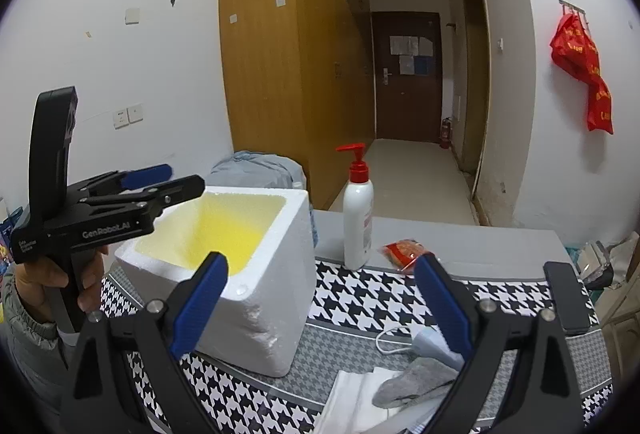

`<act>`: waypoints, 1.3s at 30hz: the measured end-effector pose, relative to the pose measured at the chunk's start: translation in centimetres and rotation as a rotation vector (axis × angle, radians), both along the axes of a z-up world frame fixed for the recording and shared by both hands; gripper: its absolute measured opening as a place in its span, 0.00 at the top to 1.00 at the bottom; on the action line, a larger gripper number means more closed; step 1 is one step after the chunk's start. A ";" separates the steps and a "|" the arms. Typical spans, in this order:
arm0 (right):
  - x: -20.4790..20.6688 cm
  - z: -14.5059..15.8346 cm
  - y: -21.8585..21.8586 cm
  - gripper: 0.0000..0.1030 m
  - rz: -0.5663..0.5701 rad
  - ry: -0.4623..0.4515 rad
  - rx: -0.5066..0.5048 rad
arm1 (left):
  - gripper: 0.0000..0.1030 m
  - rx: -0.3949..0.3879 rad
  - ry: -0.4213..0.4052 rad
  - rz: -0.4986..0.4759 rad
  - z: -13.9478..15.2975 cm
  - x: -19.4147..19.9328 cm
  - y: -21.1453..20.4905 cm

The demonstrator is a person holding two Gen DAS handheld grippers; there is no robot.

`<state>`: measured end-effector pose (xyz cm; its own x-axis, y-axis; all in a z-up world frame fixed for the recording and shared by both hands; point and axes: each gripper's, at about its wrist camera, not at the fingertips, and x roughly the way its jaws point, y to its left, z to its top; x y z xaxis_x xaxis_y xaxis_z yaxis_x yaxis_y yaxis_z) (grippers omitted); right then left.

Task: Organize soft objects
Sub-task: 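Lower the yellow foam net into the box and open the left tool, then withdraw both tools from the box back toward the towel pile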

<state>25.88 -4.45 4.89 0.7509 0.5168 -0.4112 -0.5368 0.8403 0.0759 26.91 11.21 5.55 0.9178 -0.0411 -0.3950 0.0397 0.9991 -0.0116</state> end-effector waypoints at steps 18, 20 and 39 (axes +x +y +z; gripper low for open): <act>-2.3 0.7 -0.7 0.02 -0.022 -0.036 0.006 | 0.01 -0.006 -0.088 0.028 1.7 -4.9 -0.7; -2.8 0.9 -0.7 0.01 -0.025 -0.043 0.000 | 0.01 -0.011 -0.095 0.017 1.7 -5.6 -0.9; -9.8 1.9 -1.5 0.00 -0.035 -0.132 0.010 | 0.01 0.009 -0.149 0.023 2.4 -12.4 -2.3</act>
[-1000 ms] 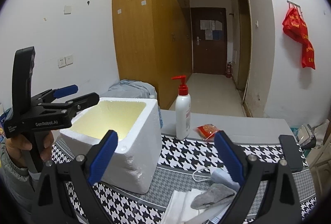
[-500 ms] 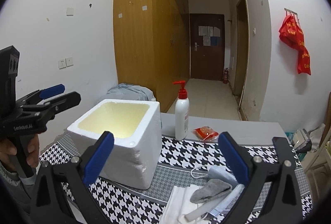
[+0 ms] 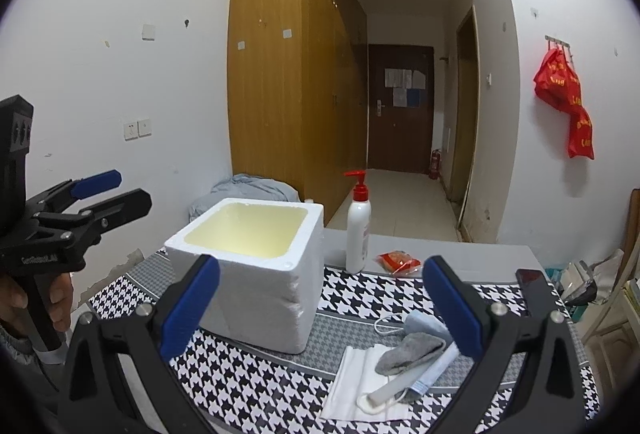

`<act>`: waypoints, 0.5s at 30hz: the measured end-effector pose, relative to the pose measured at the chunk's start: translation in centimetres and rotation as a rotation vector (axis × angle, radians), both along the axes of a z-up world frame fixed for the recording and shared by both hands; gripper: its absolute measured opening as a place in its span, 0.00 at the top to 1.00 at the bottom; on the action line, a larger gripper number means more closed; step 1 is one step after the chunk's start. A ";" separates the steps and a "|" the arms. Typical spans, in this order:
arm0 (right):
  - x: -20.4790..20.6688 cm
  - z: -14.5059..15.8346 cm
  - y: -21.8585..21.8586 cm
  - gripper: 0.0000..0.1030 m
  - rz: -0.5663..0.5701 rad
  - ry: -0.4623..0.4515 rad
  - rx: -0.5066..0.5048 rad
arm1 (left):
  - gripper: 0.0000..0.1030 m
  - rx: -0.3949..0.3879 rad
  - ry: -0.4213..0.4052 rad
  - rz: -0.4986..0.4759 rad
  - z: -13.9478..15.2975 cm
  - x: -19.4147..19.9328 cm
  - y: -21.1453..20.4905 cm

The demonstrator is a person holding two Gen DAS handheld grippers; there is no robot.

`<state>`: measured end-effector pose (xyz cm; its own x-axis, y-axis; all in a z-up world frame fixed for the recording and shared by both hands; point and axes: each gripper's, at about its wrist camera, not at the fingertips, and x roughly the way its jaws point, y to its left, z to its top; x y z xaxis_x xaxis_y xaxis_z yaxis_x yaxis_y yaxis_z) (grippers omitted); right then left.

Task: Organize soft objects
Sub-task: 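Withdraw both tools from the box back toward the towel pile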

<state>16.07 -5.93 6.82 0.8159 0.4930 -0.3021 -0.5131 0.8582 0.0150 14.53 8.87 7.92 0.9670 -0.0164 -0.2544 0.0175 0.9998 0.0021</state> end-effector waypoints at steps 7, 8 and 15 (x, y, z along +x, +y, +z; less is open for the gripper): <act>-1.9 -0.5 -0.7 0.00 -0.008 -0.001 0.010 | 0.01 0.009 -0.022 0.005 -0.4 -2.5 -0.8; -2.1 -0.6 -0.8 0.00 -0.011 -0.001 0.008 | 0.01 0.013 -0.022 0.003 -0.5 -2.7 -0.9; -3.7 -1.1 -1.4 0.00 -0.020 -0.014 0.017 | 0.01 0.011 -0.032 -0.009 -1.2 -3.9 -1.8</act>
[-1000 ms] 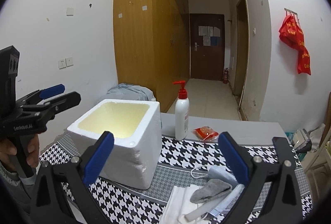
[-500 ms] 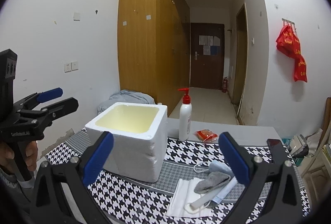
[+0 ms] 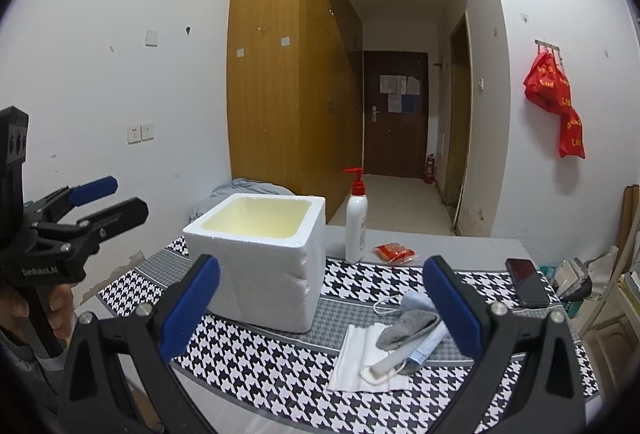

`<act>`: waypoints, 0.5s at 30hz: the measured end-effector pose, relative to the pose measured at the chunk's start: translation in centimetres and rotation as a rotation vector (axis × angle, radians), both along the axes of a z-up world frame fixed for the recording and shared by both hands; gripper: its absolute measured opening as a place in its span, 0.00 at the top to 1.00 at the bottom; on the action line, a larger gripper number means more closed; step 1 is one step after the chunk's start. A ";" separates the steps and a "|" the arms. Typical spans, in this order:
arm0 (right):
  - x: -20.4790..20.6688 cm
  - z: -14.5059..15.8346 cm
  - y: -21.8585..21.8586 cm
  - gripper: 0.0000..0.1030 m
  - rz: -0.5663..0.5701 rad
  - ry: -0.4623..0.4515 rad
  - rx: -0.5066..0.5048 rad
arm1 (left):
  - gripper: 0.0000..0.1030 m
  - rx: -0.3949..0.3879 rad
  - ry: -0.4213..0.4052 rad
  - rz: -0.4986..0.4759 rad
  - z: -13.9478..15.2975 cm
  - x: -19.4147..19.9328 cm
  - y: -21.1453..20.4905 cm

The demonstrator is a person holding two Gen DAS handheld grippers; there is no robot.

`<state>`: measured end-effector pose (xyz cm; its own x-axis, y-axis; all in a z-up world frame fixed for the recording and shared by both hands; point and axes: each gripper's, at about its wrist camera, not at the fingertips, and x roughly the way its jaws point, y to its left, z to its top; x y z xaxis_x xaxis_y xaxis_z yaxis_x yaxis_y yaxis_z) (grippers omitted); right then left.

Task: Organize soft objects
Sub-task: 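Withdraw both tools from the box back toward the towel pile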

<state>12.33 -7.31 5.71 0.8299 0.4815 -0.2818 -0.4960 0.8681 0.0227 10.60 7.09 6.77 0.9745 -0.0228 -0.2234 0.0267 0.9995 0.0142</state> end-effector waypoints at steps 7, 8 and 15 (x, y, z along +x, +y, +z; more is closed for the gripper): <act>-0.8 -1.6 -0.6 0.00 0.008 0.011 0.020 | 0.01 -0.018 -0.009 0.006 -2.0 -1.2 -0.3; -0.9 -2.0 -0.6 0.00 0.015 0.014 0.025 | 0.01 -0.024 -0.014 0.005 -2.3 -1.4 -0.3; -1.0 -3.8 -0.5 0.00 0.001 0.032 0.014 | 0.01 -0.008 -0.050 0.025 -4.0 -2.6 -1.2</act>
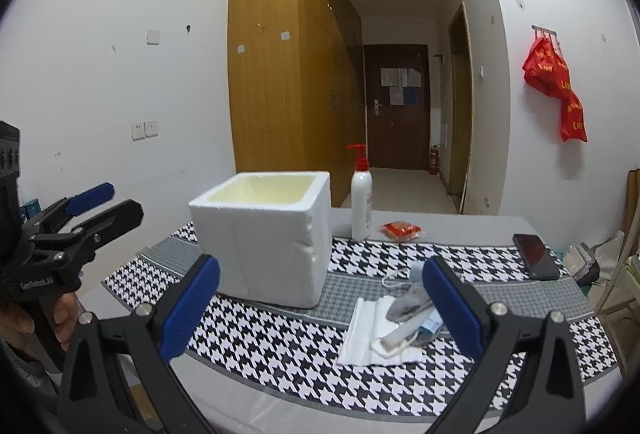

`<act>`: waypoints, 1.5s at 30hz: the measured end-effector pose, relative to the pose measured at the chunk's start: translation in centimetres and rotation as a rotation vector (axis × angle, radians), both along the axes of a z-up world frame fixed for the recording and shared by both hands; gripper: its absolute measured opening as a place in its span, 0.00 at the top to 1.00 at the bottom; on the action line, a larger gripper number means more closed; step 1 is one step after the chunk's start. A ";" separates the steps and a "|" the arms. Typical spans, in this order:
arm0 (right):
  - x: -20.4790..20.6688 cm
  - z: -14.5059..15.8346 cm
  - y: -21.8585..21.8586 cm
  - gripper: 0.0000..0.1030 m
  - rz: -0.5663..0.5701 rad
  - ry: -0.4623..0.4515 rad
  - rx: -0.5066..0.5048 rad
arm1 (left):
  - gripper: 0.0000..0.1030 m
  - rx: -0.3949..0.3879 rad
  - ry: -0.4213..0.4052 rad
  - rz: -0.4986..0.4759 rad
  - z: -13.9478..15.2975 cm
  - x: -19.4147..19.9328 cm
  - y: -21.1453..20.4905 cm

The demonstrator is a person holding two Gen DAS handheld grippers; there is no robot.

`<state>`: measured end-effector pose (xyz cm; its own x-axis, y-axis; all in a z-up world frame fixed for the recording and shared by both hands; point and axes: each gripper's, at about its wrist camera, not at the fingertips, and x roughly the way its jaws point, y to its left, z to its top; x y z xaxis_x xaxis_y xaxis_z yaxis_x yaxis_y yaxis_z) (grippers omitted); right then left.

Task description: Organize soft objects

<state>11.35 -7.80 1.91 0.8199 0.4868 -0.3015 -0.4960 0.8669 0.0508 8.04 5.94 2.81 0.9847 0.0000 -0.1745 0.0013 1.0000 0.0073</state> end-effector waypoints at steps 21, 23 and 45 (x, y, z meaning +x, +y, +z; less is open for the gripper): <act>0.6 -2.7 -1.3 0.00 -0.039 0.035 0.028 | 0.01 -0.056 0.078 -0.065 -3.0 1.7 -1.4; 0.8 -2.9 -1.6 0.00 -0.048 0.040 0.028 | 0.01 -0.059 0.085 -0.078 -3.2 2.0 -1.8; 1.7 -4.5 -8.6 0.00 -0.302 0.091 0.050 | 0.01 -0.032 0.205 -0.286 -5.0 7.1 -7.6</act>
<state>13.05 -16.44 -2.61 0.9003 0.2410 -0.3625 -0.2075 0.9697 0.1293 15.14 -1.62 -2.20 0.8884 -0.2796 -0.3640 0.2797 0.9586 -0.0537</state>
